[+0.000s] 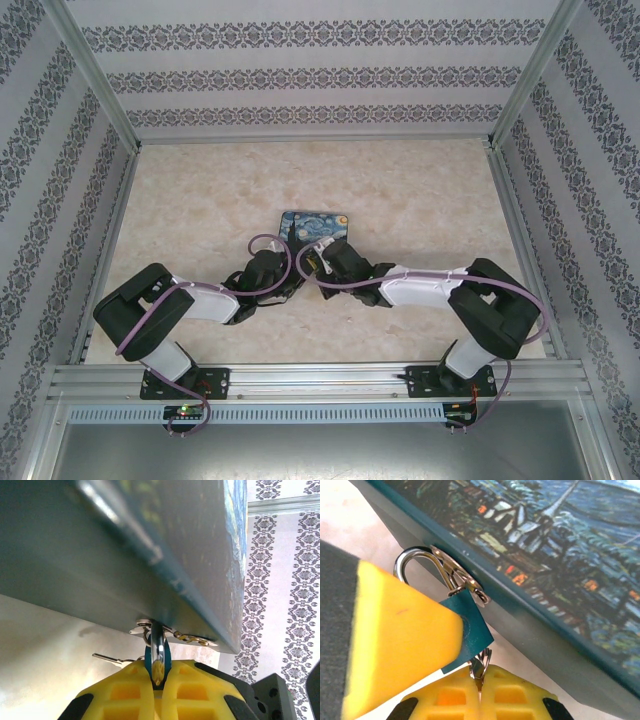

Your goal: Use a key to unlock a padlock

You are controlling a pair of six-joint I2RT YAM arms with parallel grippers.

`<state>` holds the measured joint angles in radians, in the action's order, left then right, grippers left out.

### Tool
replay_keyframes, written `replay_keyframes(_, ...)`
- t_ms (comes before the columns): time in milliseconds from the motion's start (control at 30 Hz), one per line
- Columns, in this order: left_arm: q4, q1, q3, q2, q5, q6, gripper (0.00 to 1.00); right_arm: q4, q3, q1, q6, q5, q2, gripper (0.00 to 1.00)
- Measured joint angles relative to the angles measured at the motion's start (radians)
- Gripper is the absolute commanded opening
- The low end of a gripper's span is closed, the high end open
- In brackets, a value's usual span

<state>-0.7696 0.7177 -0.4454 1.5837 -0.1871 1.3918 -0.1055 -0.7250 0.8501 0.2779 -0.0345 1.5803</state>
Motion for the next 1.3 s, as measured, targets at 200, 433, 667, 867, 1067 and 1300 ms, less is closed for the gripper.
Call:
replay_keyframes(200,0.012,0.0,0.0,0.0,0.0,-0.007,0.17,-0.005,0.048,-0.024,0.055,0.093,-0.101,0.53)
replay_keyframes(433,0.054,0.0,0.0,-0.013,0.0,-0.038,0.36,-0.019,0.143,-0.045,0.177,0.124,-0.233,0.62)
replay_keyframes(667,0.068,0.0,0.011,-0.04,0.001,-0.056,0.51,-0.081,0.223,-0.056,0.356,0.133,-0.266,0.64)
replay_keyframes(867,0.148,0.0,0.027,-0.151,0.022,-0.087,0.71,-0.142,0.245,-0.058,0.452,0.148,-0.267,0.64)
replay_keyframes(1067,0.335,-0.007,0.017,-0.336,0.07,-0.165,0.91,-0.175,0.216,-0.083,0.48,0.171,-0.229,0.64)
replay_keyframes(1300,0.543,-0.085,-0.051,-0.438,0.095,-0.258,0.97,-0.195,0.148,-0.112,0.483,0.2,-0.138,0.64)
